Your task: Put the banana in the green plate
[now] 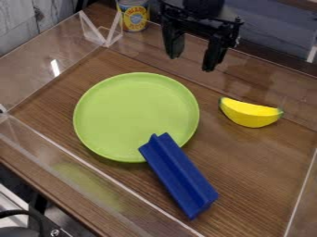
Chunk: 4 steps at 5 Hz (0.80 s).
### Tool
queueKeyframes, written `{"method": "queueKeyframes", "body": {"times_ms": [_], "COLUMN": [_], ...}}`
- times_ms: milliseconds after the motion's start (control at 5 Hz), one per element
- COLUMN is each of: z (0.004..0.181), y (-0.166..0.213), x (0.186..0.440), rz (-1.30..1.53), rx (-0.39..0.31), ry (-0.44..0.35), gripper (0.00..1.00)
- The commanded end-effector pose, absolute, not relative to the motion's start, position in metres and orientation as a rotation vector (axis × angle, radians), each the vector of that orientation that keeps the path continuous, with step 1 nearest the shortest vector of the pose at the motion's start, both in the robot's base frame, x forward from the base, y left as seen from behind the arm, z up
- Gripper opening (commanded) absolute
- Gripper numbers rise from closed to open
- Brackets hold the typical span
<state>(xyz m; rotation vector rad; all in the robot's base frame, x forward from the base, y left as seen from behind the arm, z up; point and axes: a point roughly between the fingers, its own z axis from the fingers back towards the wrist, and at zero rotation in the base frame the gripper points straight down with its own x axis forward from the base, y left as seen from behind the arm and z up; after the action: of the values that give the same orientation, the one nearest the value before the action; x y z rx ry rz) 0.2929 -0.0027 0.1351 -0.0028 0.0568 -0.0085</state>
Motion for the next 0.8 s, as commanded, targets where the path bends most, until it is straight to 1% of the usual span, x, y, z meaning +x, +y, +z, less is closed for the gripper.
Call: {"method": "queueKeyframes", "body": {"times_ms": [0, 200, 600], "z": [0.126, 0.115, 0.100], "y": [-0.004, -0.013, -0.023], "x": [0.292, 0.296, 0.301], "rz": [-0.036, -0.132, -0.358], "rx": [-0.005, -0.012, -0.017], "ry": [0.083, 0.092, 0.089], "gripper": [1.00, 1.00, 1.00]}}
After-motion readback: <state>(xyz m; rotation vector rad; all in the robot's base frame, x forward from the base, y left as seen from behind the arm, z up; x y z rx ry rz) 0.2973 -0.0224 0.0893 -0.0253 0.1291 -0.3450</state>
